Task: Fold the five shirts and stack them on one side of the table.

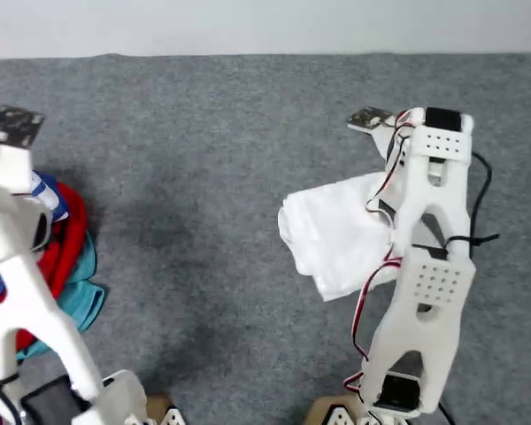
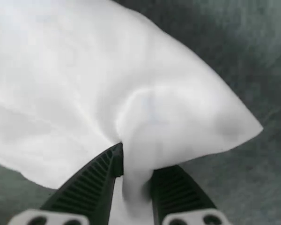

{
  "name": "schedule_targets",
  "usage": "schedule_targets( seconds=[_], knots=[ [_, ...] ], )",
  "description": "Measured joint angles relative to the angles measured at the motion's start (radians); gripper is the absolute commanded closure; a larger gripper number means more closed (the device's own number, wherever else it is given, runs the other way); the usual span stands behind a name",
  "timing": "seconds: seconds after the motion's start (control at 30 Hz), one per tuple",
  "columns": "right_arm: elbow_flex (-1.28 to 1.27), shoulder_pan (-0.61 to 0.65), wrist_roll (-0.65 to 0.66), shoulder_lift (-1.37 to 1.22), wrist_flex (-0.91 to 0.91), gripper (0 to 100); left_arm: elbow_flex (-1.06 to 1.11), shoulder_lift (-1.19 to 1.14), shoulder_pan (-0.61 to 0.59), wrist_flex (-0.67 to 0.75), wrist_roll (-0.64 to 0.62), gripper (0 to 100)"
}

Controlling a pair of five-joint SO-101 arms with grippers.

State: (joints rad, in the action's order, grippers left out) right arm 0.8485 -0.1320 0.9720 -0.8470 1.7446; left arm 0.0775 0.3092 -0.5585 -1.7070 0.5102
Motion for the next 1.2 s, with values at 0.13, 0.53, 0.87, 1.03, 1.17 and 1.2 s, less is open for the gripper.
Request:
schedule_targets(
  seconds=[0.13,0.53,0.87,1.03,1.17,1.2],
  knots=[
    [0.222,0.026,0.084,-0.135,-0.046,98.8,0.0,0.035,0.054,0.0,-0.037,93],
    [0.695,0.115,0.043,-0.396,-0.063,86.6,0.0,0.04,0.084,-0.017,-0.061,93],
    [0.781,0.117,-0.39,-0.348,0.009,78.1,0.0,0.04,0.084,-0.018,-0.061,93],
    [0.763,0.117,-0.548,-0.279,0.009,78.0,0.0,0.04,0.084,-0.018,-0.061,93],
    [0.667,0.117,-0.738,-0.207,0.009,78.2,0.0,0.04,0.084,-0.018,-0.061,93],
    [0.631,0.117,-0.784,-0.181,0.011,78.2,0.0,0.04,0.084,-0.018,-0.061,93]
  ],
)
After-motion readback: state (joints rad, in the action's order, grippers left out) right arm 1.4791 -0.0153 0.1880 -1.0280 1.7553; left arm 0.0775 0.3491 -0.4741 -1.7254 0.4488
